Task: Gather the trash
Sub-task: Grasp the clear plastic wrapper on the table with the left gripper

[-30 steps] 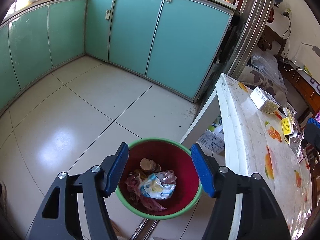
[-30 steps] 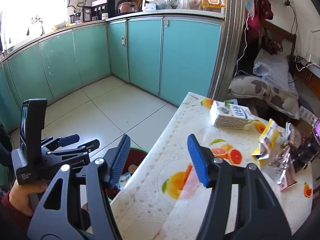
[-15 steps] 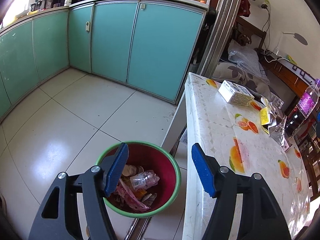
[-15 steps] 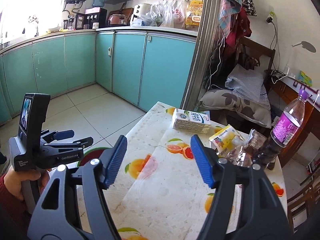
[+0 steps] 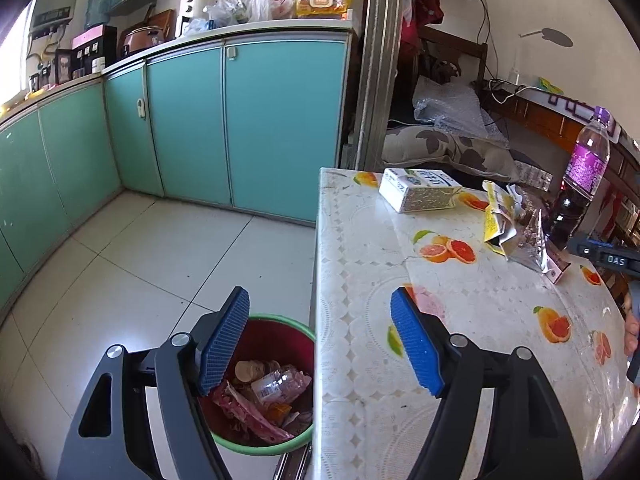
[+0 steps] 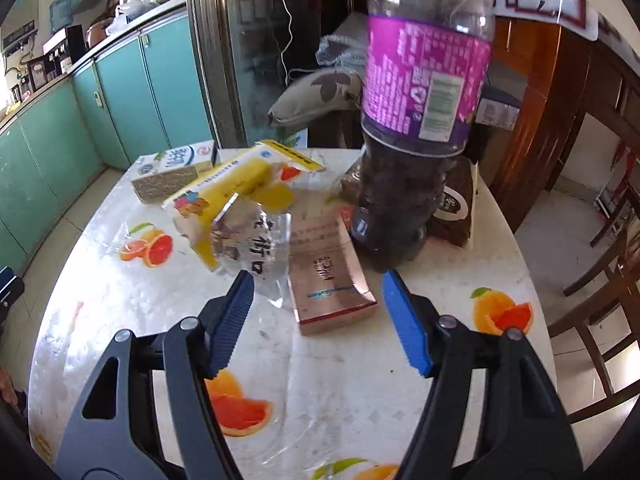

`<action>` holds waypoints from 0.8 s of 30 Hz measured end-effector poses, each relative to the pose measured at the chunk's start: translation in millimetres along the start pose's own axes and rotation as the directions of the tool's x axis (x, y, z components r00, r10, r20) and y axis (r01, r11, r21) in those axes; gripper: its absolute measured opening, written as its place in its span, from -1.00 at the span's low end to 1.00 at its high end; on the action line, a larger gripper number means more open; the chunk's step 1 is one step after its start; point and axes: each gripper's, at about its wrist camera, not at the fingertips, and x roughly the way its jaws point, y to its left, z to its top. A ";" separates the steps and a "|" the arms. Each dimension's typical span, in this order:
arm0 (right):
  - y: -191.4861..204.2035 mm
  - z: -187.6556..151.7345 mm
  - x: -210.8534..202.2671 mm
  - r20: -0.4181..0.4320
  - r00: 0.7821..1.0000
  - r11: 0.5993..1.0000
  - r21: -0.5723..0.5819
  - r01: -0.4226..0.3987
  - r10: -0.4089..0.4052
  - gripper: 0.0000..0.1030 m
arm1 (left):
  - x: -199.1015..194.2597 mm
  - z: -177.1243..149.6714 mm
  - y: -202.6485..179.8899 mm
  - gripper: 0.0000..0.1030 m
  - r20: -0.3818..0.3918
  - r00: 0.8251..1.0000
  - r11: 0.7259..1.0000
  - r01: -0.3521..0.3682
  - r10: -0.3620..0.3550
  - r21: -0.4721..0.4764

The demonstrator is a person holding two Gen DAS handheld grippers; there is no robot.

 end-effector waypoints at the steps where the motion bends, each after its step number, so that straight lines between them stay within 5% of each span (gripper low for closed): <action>1: -2.1 0.5 5.3 -0.016 1.000 1.000 -0.005 -0.004 0.004 0.28 | -1.7 1.6 -6.8 0.37 0.002 1.000 1.000 0.008 -0.008 0.012; 4: -7.5 0.5 21.2 -0.037 0.999 1.000 -0.009 0.019 -0.020 0.28 | -7.2 7.5 -31.1 0.38 0.012 0.999 0.998 0.039 -0.039 0.048; 7: -12.9 -2.0 43.6 -0.108 0.992 0.998 0.013 -0.063 0.064 0.28 | -12.5 17.3 -60.5 0.50 0.018 0.995 0.992 0.101 -0.103 0.073; 13: -15.4 -8.9 44.6 -0.128 0.988 0.996 -0.014 -0.085 0.082 0.06 | 2.6 38.4 -129.5 0.50 0.019 0.983 0.976 0.178 -0.182 0.124; 20: -33.9 -43.3 16.8 -0.166 0.972 0.986 0.017 -0.167 0.167 0.06 | 54.9 26.5 -207.4 0.49 -0.122 0.959 0.952 0.271 -0.255 0.141; 24: -56.2 -52.3 4.4 -0.172 0.974 0.989 0.029 -0.147 0.150 0.40 | 69.4 7.6 -229.9 0.46 -0.180 0.952 0.951 0.274 -0.247 0.142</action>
